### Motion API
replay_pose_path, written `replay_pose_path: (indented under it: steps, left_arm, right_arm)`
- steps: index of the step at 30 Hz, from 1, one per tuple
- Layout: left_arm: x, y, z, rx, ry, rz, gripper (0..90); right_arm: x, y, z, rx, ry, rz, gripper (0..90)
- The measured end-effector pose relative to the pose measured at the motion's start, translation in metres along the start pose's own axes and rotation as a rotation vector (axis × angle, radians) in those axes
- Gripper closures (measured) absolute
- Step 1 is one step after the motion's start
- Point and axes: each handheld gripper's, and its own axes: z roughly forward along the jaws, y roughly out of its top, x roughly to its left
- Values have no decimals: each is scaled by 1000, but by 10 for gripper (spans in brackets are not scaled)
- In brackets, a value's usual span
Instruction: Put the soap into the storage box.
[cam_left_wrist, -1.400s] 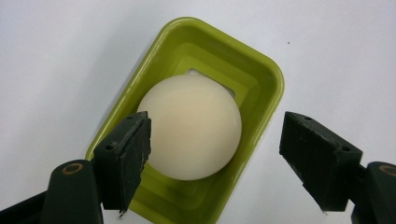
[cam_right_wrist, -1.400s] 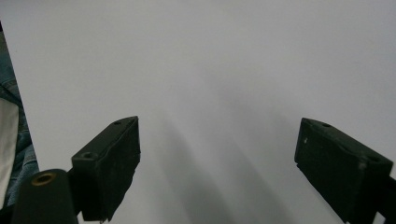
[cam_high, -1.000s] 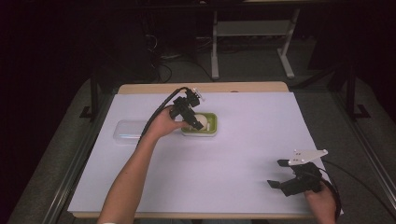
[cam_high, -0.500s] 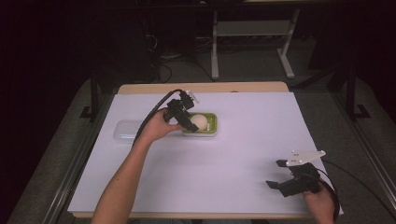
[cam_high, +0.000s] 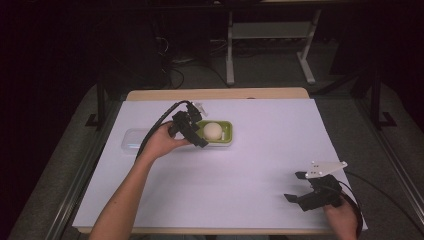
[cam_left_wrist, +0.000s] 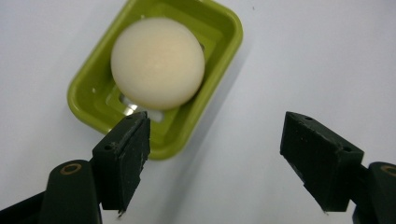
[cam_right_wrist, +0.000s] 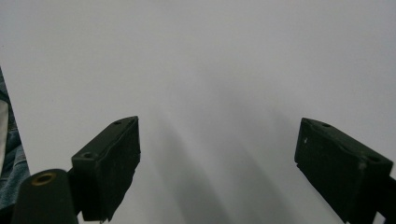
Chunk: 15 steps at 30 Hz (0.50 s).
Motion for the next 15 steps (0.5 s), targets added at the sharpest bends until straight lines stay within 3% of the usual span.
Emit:
replay_pose_path:
  steps: [15]
  left_arm:
    - [-21, -22, -10, -31, -11, 30, 236]
  right_arm:
    - [2, 1, 2, 9, -4, -12, 135]
